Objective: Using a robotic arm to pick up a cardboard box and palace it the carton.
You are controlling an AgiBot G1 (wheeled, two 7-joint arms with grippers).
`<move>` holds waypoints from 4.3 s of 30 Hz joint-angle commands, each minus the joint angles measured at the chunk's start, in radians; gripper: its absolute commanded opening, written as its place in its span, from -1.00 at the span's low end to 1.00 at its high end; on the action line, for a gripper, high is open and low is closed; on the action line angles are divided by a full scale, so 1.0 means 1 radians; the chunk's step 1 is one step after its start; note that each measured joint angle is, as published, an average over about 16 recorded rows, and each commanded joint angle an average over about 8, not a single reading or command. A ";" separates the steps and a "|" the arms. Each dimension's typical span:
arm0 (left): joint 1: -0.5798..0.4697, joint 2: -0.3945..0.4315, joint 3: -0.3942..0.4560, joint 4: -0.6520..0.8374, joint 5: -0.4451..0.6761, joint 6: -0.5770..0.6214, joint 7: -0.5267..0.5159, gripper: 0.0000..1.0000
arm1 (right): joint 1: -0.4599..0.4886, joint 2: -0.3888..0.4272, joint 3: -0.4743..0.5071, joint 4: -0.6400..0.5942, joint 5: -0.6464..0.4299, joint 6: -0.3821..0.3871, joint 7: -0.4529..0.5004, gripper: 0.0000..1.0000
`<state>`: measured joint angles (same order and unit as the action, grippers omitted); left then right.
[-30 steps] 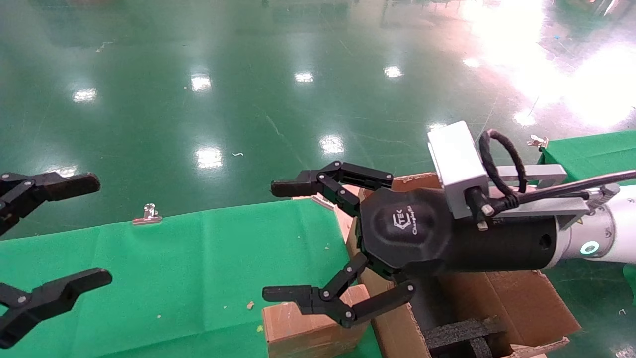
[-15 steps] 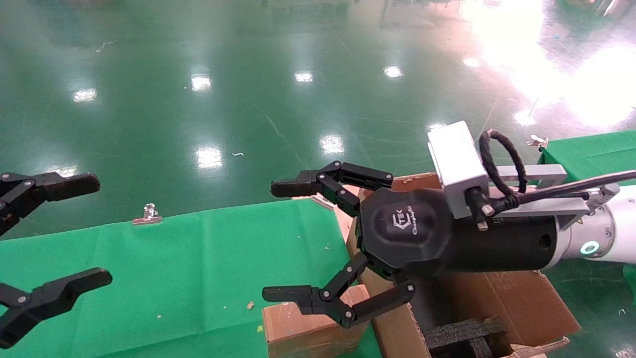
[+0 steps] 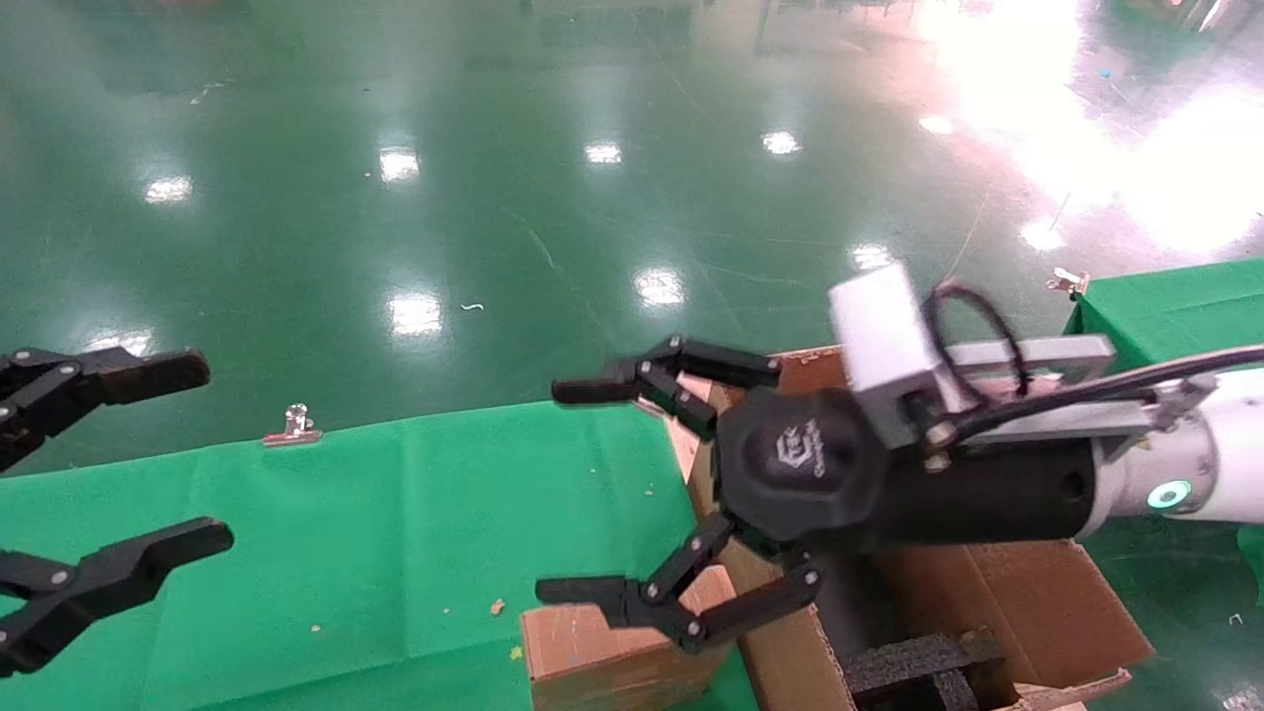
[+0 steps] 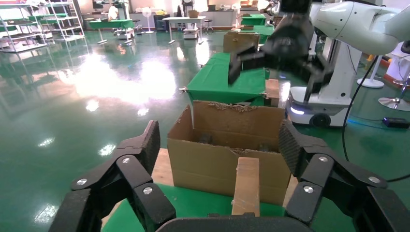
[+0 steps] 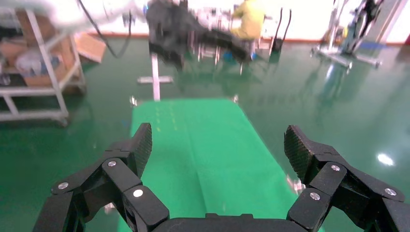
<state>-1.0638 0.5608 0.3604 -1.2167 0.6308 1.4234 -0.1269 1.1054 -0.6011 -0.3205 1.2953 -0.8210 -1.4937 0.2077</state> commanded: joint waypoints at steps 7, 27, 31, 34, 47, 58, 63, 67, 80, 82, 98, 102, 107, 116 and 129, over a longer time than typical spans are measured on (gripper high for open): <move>0.000 0.000 0.000 0.000 0.000 0.000 0.000 -1.00 | 0.078 -0.009 -0.091 0.013 -0.181 -0.026 0.054 1.00; 0.000 0.000 0.000 0.000 0.000 0.000 0.000 -1.00 | 0.411 -0.203 -0.478 -0.073 -0.598 -0.090 0.067 1.00; 0.000 0.000 0.000 0.000 0.000 0.000 0.000 -1.00 | 0.452 -0.227 -0.550 -0.103 -0.617 -0.090 0.046 1.00; 0.000 0.000 0.000 0.000 0.000 0.000 0.000 -0.89 | 0.477 -0.241 -0.595 -0.126 -0.623 -0.088 0.032 1.00; 0.000 0.000 0.000 0.000 0.000 0.000 0.000 1.00 | 0.546 -0.286 -0.733 -0.185 -0.660 -0.080 -0.038 0.78; 0.000 0.000 0.000 0.000 0.000 0.000 0.000 1.00 | 0.554 -0.291 -0.747 -0.190 -0.668 -0.079 -0.045 -1.00; 0.000 0.000 0.000 0.000 0.000 0.000 0.000 1.00 | 0.551 -0.289 -0.742 -0.188 -0.666 -0.080 -0.043 -1.00; 0.000 0.000 0.000 0.000 0.000 0.000 0.000 1.00 | 0.550 -0.288 -0.740 -0.188 -0.664 -0.080 -0.042 -1.00; 0.000 0.000 0.000 0.000 0.000 0.000 0.000 1.00 | 0.547 -0.287 -0.735 -0.186 -0.661 -0.080 -0.040 -1.00; 0.000 0.000 0.000 0.000 0.000 0.000 0.000 1.00 | 0.546 -0.287 -0.735 -0.186 -0.661 -0.080 -0.040 -1.00; 0.000 0.000 0.000 0.000 0.000 0.000 0.000 1.00 | 0.551 -0.283 -0.734 -0.187 -0.654 -0.077 -0.040 -1.00; 0.000 0.000 0.000 0.000 0.000 0.000 0.000 1.00 | 0.583 -0.274 -0.734 -0.203 -0.628 -0.080 -0.048 -1.00; 0.000 0.000 0.000 0.000 0.000 0.000 0.000 1.00 | 0.676 -0.269 -0.739 -0.261 -0.587 -0.087 -0.082 -1.00; 0.000 0.000 0.000 0.000 0.000 0.000 0.000 1.00 | 0.900 -0.287 -0.786 -0.402 -0.545 -0.095 -0.182 -1.00; 0.000 0.000 0.000 0.000 0.000 0.000 0.000 1.00 | 1.058 -0.218 -0.912 -0.549 -0.462 -0.095 -0.264 -1.00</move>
<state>-1.0636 0.5606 0.3604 -1.2165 0.6306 1.4232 -0.1269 2.1648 -0.8164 -1.2349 0.7454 -1.2959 -1.5884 -0.0587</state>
